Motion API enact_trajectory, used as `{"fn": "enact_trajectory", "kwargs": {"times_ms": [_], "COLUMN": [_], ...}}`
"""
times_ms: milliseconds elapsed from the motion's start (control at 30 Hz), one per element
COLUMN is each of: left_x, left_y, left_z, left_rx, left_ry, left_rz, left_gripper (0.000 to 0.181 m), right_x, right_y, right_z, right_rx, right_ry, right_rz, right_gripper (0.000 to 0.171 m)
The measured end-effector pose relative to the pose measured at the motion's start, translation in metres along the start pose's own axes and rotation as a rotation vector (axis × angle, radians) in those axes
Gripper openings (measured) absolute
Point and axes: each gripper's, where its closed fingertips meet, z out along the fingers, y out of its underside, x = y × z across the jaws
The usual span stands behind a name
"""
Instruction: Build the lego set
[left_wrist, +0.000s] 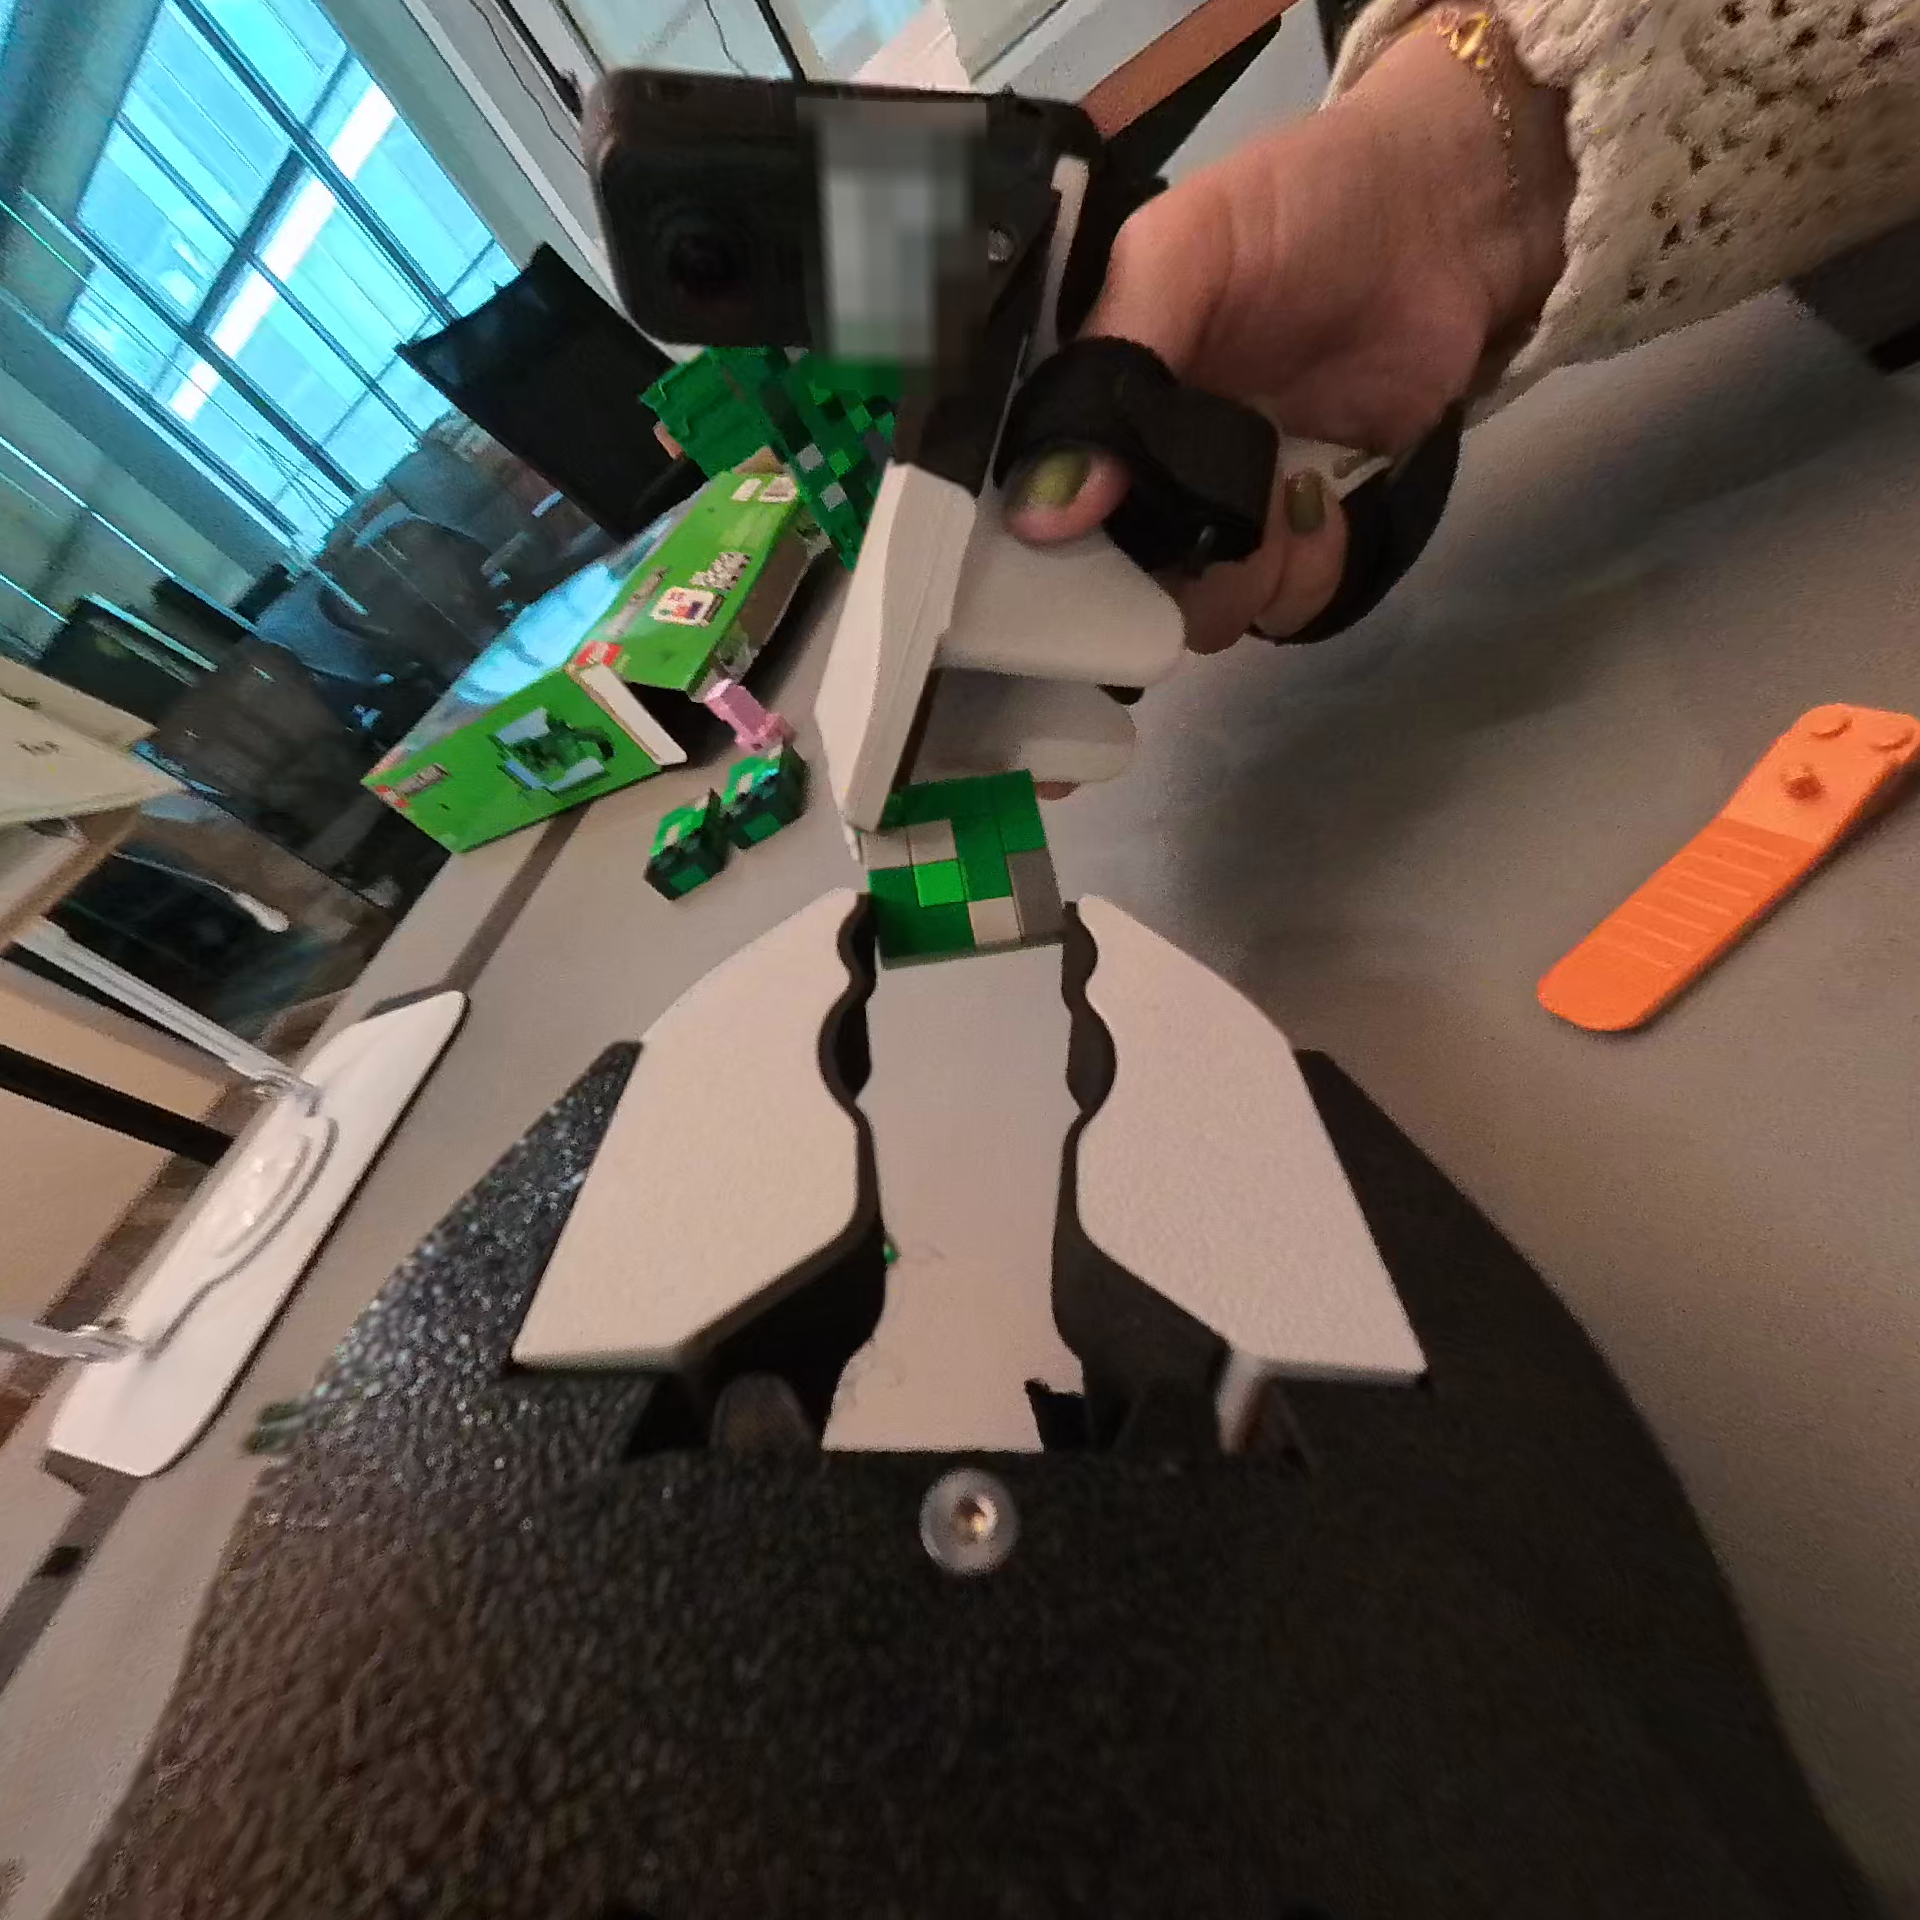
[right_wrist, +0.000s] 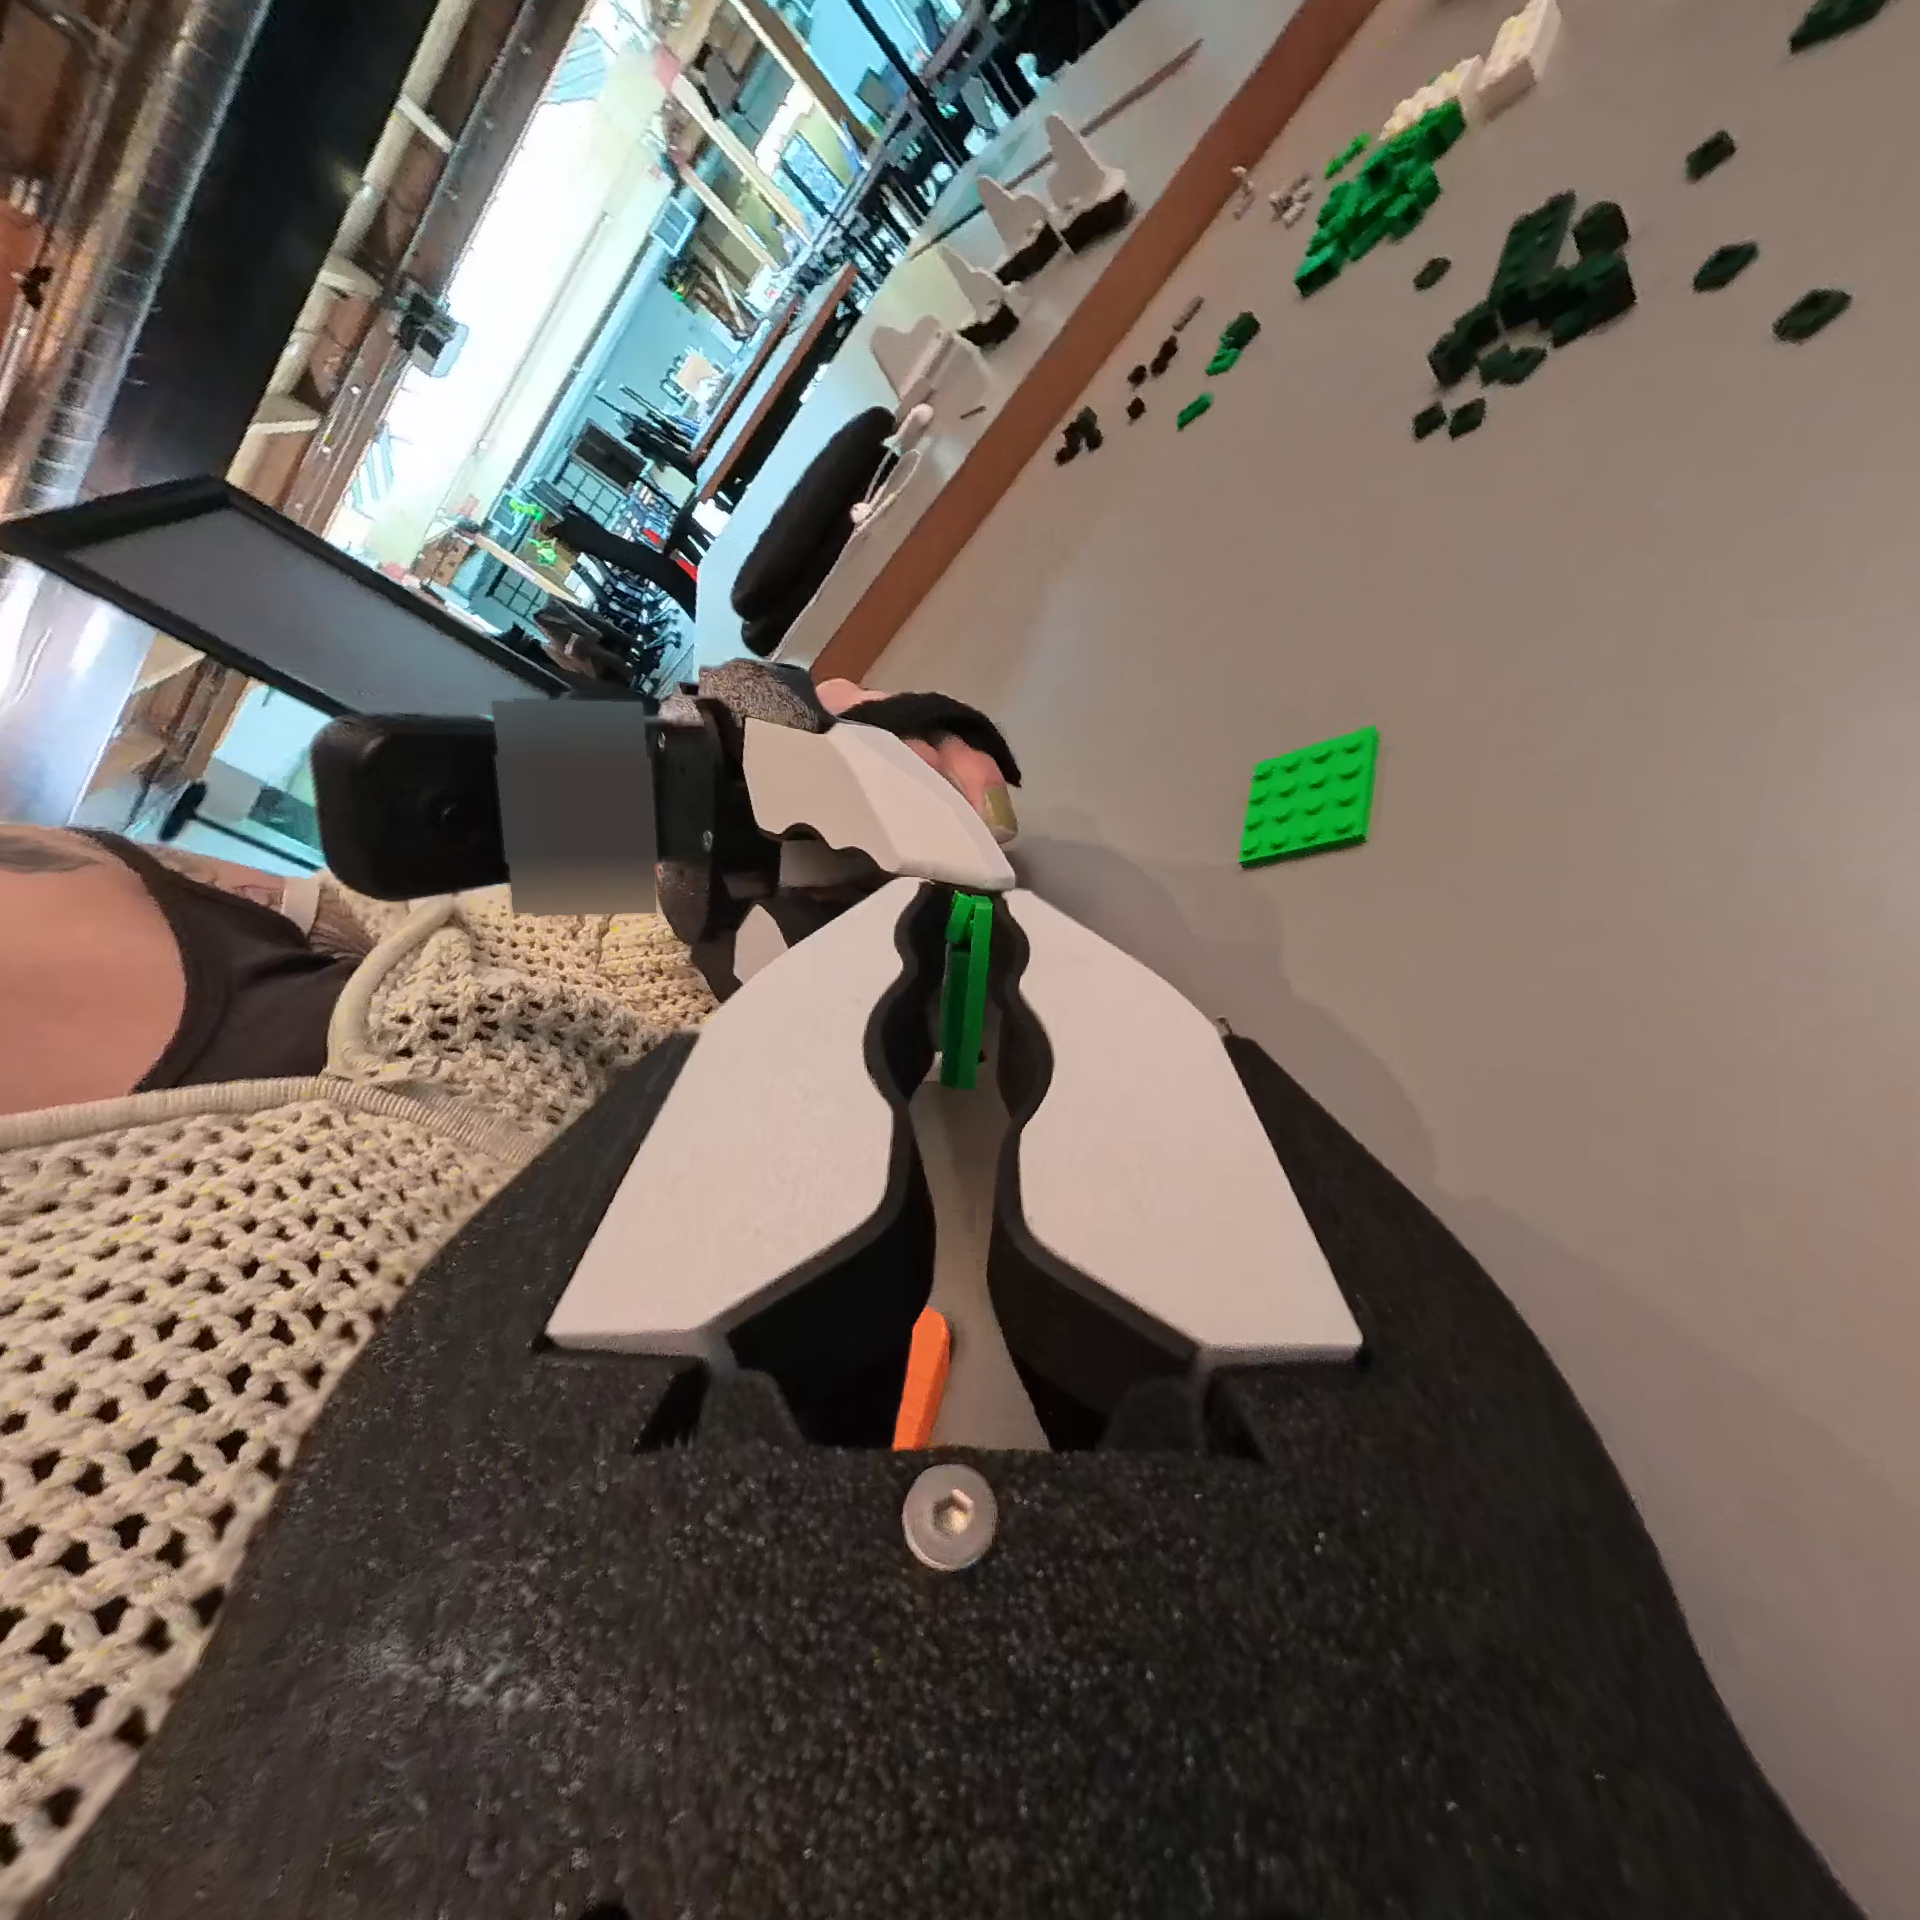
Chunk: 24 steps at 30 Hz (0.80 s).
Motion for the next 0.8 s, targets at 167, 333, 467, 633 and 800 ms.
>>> {"fn": "enact_trajectory", "kwargs": {"times_ms": [167, 333, 467, 633, 800], "left_x": [-0.002, -0.002, 0.000, -0.002, -0.006], "left_y": [-0.008, -0.011, -0.009, -0.003, 0.003], "left_z": [-0.001, -0.001, 0.000, 0.001, 0.004], "left_rx": [0.015, 0.028, 0.019, -0.014, -0.050], "left_ry": [-0.081, -0.089, -0.082, -0.080, -0.090], "left_rz": [0.156, 0.180, 0.184, 0.166, 0.128], "left_gripper": [0.035, 0.035, 0.035, 0.035, 0.035], "right_x": [-0.010, -0.017, -0.014, -0.006, 0.015], "right_y": [-0.004, 0.003, 0.002, 0.000, -0.013], "right_z": [-0.003, -0.002, -0.003, -0.009, -0.023], "right_rx": [0.055, 0.046, 0.068, 0.087, 0.188], "right_ry": [-0.007, 0.016, 0.029, 0.058, 0.238], "right_rz": [-0.160, -0.282, -0.263, -0.258, -0.454], "right_gripper": [0.008, 0.027, 0.025, 0.024, 0.026]}}
